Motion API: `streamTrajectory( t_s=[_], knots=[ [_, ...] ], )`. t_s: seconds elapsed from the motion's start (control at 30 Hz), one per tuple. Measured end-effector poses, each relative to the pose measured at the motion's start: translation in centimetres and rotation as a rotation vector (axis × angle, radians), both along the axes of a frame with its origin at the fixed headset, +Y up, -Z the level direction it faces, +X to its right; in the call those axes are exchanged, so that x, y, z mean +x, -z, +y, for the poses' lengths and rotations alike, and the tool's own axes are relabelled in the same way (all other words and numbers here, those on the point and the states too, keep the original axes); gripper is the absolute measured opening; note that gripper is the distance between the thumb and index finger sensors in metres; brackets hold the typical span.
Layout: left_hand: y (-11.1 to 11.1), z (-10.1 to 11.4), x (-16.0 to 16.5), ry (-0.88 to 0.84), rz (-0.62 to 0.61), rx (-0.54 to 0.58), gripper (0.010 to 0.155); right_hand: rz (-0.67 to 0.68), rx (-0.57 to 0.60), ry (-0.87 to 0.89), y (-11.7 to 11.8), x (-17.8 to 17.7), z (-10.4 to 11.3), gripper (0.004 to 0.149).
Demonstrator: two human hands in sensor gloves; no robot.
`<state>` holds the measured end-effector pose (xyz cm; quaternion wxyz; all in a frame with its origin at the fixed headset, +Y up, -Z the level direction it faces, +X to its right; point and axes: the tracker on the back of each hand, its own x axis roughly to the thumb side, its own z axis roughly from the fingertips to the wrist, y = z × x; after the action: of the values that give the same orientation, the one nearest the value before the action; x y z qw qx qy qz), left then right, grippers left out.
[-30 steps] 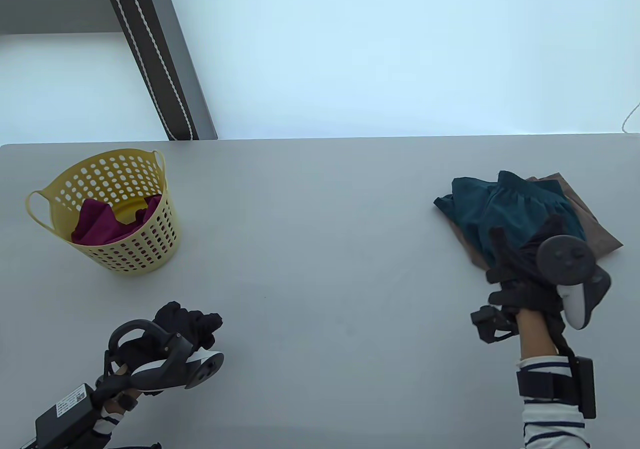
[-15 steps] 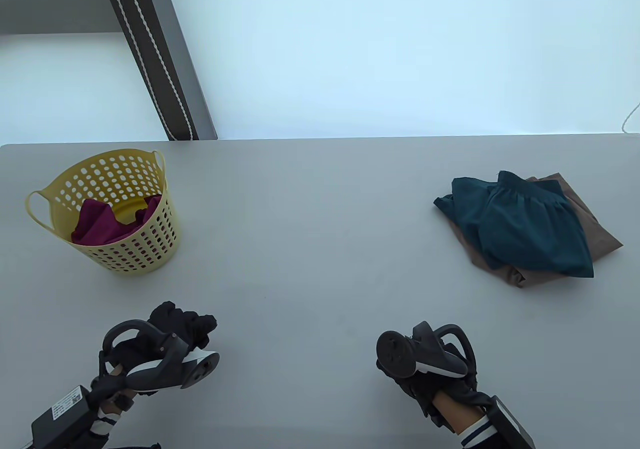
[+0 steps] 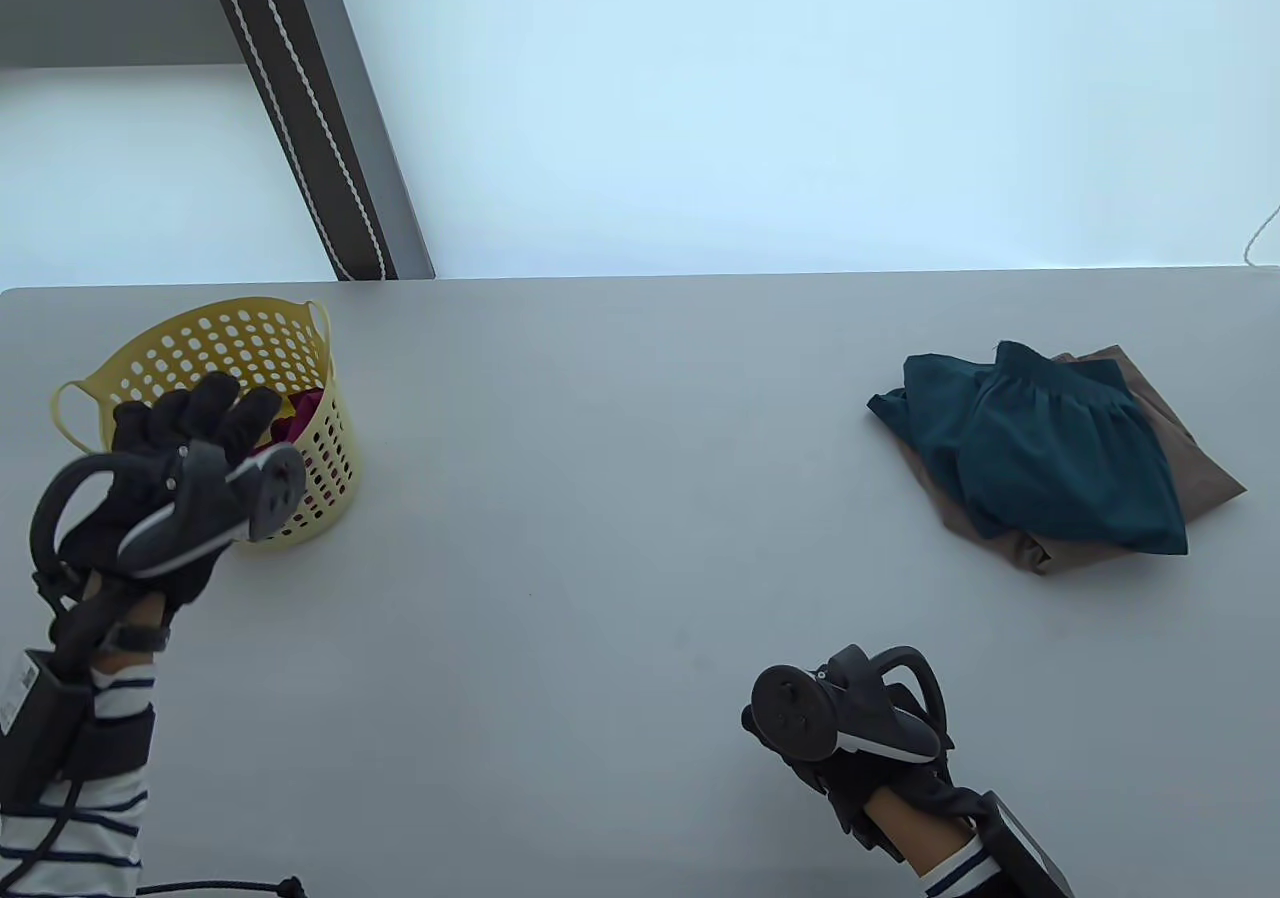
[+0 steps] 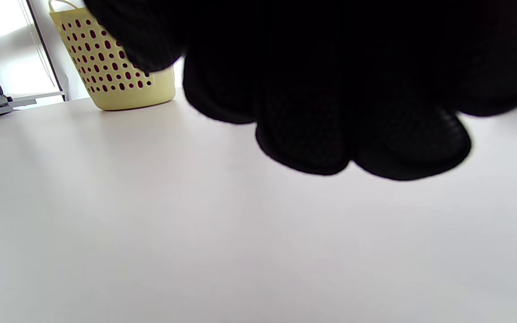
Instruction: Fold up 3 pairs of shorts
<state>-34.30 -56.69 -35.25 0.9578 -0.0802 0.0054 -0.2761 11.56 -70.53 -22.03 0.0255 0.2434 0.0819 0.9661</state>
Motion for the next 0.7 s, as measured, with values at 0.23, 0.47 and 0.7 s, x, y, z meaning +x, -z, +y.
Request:
streamTrajectory(
  t_s=[0.23,0.47,0.7],
  knots=[
    [6.2,-2.8,-1.7,0.225,0.202,-0.283,0.103,0.006,-0.001,-0.023,0.1,-0.1,-0.1,0.038],
    [7.9,-5.4,-1.5,0.24,0.28,-0.399,0.092,0.003,-0.003,-0.026,0.2,0.0,-0.1,0.038],
    [7.6,-3.8,-2.2,0.192,0.326,-0.255,0.048,0.005,0.001,-0.025,0.2,0.0,-0.1,0.039]
  ],
)
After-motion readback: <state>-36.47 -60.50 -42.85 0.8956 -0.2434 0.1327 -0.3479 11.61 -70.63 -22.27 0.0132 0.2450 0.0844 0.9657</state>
